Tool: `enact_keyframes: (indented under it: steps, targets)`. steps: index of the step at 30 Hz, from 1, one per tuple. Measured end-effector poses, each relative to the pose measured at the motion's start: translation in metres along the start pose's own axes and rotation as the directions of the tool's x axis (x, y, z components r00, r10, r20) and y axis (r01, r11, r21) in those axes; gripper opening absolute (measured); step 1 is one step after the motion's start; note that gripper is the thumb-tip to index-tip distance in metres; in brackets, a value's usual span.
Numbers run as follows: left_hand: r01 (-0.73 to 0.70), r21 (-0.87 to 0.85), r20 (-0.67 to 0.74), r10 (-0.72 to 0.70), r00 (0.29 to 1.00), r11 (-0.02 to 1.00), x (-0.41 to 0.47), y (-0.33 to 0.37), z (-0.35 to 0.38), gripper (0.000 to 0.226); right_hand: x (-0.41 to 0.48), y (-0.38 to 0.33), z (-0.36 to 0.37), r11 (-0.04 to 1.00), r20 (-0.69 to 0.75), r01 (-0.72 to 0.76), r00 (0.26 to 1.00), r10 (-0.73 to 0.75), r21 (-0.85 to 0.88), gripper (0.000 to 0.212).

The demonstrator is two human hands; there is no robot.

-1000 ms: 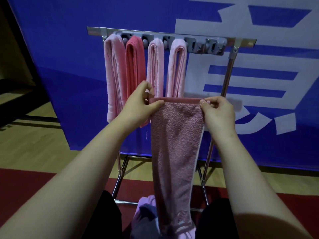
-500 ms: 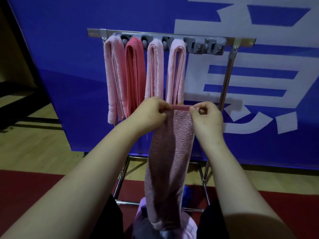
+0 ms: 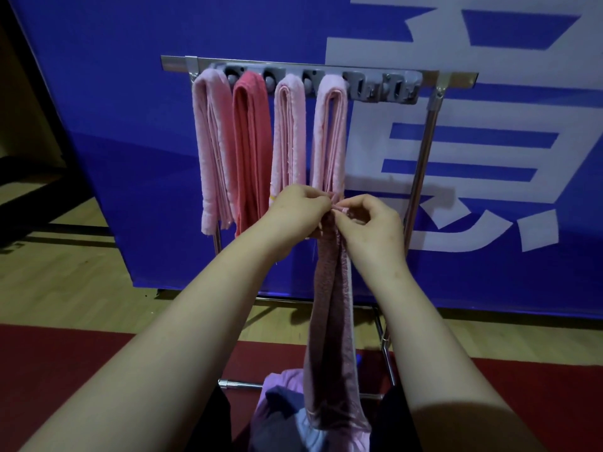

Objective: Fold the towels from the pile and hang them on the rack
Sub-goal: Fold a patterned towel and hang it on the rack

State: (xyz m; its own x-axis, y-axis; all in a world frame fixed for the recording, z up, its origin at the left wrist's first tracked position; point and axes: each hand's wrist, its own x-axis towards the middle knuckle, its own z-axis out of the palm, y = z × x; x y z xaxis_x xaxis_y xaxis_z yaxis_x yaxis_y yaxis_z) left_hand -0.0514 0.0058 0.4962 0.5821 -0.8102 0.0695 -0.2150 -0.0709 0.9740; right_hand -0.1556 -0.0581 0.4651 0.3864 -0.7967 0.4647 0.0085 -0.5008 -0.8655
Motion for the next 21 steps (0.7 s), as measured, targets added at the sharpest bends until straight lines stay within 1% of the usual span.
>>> enact_keyframes:
  steps: [3, 7, 12, 14, 16, 19, 20, 21]
  targets:
    - [0.003, -0.012, 0.008, -0.003, 1.000, 1.000, -0.001, 0.001, 0.001, 0.022, -0.001, -0.001, -0.002, 1.000, 0.009, -0.013, 1.000, 0.013, 0.028, 0.009]
    - [0.021, -0.022, 0.007, -0.021, 1.000, 1.000, -0.002, 0.002, -0.001, 0.013, -0.004, -0.002, -0.006, 1.000, 0.104, -0.022, 0.994, 0.020, 0.019, 0.016]
    - [0.064, -0.093, -0.048, -0.069, 0.996, 0.994, -0.004, 0.005, -0.003, 0.022, -0.004, 0.000, -0.006, 0.999, 0.190, -0.016, 0.981, 0.023, -0.038, 0.029]
    - [0.069, -0.091, -0.050, -0.074, 0.996, 0.993, -0.007, 0.008, -0.003, 0.029, -0.005, -0.002, -0.007, 0.998, 0.214, -0.010, 0.977, 0.023, -0.062, 0.033]
    - [0.074, -0.107, -0.019, -0.077, 0.997, 0.991, -0.012, 0.010, -0.003, 0.031, -0.006, -0.003, -0.007, 0.998, 0.200, -0.005, 0.980, 0.017, -0.059, 0.031]
    - [0.065, -0.165, 0.024, -0.062, 0.998, 0.984, -0.016, 0.012, -0.002, 0.024, -0.005, -0.004, -0.008, 0.999, 0.183, -0.025, 0.983, 0.030, -0.029, 0.021]
    - [0.034, -0.124, 0.002, -0.034, 0.999, 0.992, -0.015, 0.008, -0.004, 0.024, -0.005, -0.005, -0.009, 0.999, 0.181, -0.017, 0.983, 0.026, -0.047, 0.019]
    - [-0.022, -0.011, -0.034, 0.022, 0.999, 1.000, -0.010, 0.003, -0.008, 0.026, -0.005, -0.005, -0.009, 0.997, 0.177, -0.008, 0.984, 0.021, -0.073, 0.018]
